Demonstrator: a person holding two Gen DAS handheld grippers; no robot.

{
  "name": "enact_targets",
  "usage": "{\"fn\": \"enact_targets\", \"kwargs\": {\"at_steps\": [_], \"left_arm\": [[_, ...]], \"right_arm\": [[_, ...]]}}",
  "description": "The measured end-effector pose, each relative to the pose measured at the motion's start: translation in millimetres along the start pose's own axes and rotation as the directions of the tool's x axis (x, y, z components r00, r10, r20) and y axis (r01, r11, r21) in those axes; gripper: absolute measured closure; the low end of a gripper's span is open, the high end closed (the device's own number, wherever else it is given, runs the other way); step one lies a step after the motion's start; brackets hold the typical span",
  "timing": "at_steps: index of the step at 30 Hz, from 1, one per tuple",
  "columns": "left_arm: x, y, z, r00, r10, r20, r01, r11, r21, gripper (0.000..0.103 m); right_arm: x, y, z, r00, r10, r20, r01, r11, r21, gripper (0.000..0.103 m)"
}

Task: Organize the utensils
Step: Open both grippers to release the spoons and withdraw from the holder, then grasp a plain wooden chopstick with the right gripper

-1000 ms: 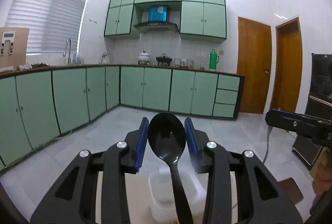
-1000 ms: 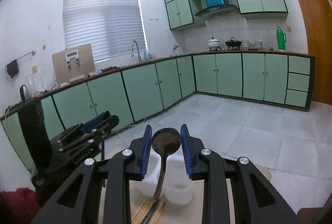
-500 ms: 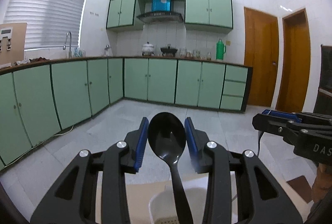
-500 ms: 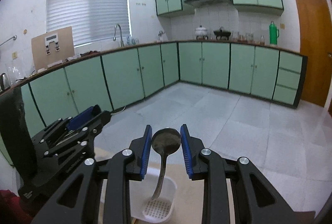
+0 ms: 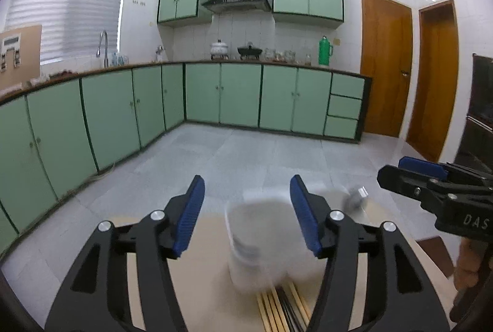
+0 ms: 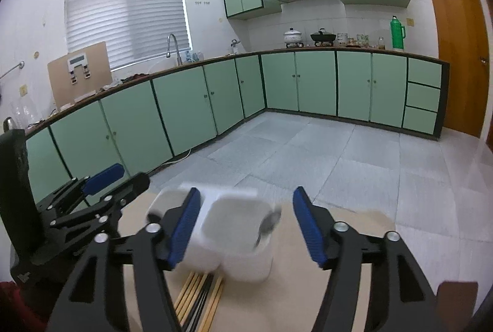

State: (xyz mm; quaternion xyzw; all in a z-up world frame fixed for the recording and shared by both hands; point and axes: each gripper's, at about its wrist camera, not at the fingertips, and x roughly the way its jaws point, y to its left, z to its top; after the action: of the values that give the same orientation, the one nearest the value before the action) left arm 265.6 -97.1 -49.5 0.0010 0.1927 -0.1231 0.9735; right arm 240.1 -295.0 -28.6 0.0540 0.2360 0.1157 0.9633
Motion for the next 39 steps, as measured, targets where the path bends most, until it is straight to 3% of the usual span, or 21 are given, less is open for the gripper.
{"fn": "enact_targets", "kwargs": {"at_steps": [7,11,18,25,32,35,39], "left_arm": [[-63.0,-0.1,-77.1,0.984,0.007,-0.176,-0.013,0.999,-0.032,0.038],[-82.1,1.9,-127.7,0.952,0.040,-0.304,-0.036,0.999,0.019,0.038],[-104.8,18.5,-170.9,0.906,0.076,-0.416,-0.074,0.997,0.020,0.038],[-115.9,23.3,-190.8,0.886,0.073,-0.458,-0.085,0.996,-0.005,0.038],[-114.4,14.2,-187.8,0.882,0.057,-0.468,-0.069,0.998,-0.008,0.036],[-114.1,11.1,-184.7,0.882,0.051,-0.468,-0.062,0.998,-0.008,0.035],[-115.4,5.5,-187.0,0.882,0.031,-0.471,-0.041,0.999,-0.009,0.035]], "right_arm": [[-39.7,20.3,-78.5,0.992,0.001,-0.125,0.005,0.999,0.046,0.031],[-56.9,27.6,-129.8,0.977,-0.028,-0.210,0.039,0.998,0.050,0.031],[-74.4,39.1,-190.1,0.937,-0.038,-0.348,0.060,0.997,0.053,0.031],[-67.6,54.8,-208.1,0.921,-0.039,-0.387,0.054,0.998,0.027,0.031],[-61.2,63.1,-211.1,0.905,-0.169,-0.391,0.144,0.985,-0.093,0.032],[-65.0,51.7,-208.9,0.898,-0.209,-0.387,0.192,0.978,-0.083,0.032],[-71.1,42.0,-205.1,0.921,-0.126,-0.369,0.135,0.991,-0.002,0.038]]}}
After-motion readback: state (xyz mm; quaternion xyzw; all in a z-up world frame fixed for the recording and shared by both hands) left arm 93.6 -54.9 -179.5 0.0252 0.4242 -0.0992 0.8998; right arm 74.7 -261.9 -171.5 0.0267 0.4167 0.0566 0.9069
